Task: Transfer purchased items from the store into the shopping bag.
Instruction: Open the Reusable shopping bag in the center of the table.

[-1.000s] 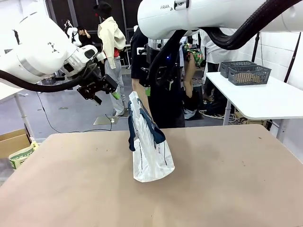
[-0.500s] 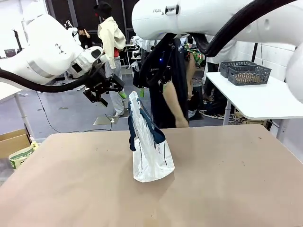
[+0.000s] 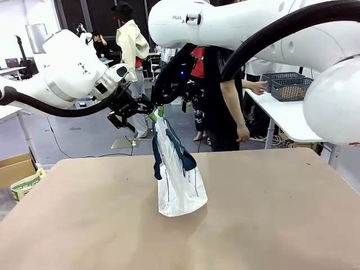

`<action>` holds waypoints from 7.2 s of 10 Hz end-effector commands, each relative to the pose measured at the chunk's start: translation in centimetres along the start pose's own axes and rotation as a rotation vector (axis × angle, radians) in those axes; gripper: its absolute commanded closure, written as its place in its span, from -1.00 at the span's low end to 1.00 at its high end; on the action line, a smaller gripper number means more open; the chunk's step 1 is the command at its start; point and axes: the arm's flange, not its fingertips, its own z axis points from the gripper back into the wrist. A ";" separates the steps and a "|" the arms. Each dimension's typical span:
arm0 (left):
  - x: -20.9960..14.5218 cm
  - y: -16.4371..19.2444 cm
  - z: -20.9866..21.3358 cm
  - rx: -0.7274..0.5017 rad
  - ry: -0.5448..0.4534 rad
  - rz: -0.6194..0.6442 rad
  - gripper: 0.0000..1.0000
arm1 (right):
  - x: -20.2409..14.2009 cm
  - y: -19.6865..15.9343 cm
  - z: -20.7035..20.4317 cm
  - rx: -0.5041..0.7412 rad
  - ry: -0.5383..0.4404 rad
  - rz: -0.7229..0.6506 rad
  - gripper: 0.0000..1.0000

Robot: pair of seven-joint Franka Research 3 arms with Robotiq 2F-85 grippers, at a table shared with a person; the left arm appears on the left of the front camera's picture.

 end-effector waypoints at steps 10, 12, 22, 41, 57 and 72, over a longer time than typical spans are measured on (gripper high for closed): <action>-2.9 0.8 0.4 -0.091 0.007 -0.003 -1.00 | 6.1 -2.2 -1.0 0.037 0.029 -0.113 -1.00; -3.0 1.4 -0.4 -0.097 0.012 0.013 -1.00 | 6.6 -2.1 -1.4 0.047 0.038 -0.114 -1.00; -2.3 0.7 -1.1 -0.124 -0.015 0.008 -1.00 | 7.3 -1.3 -3.3 0.037 0.083 -0.109 -1.00; -2.2 1.9 -2.1 -0.073 0.009 0.019 0.00 | 7.6 -1.8 -5.1 0.060 0.075 -0.066 0.19; -2.6 6.0 2.9 0.082 0.161 -0.197 1.00 | -6.8 -7.9 -1.5 -0.076 0.117 0.190 1.00; -0.5 5.8 -1.0 0.282 0.050 -0.604 1.00 | 2.6 -9.7 0.4 -0.157 -0.049 0.592 1.00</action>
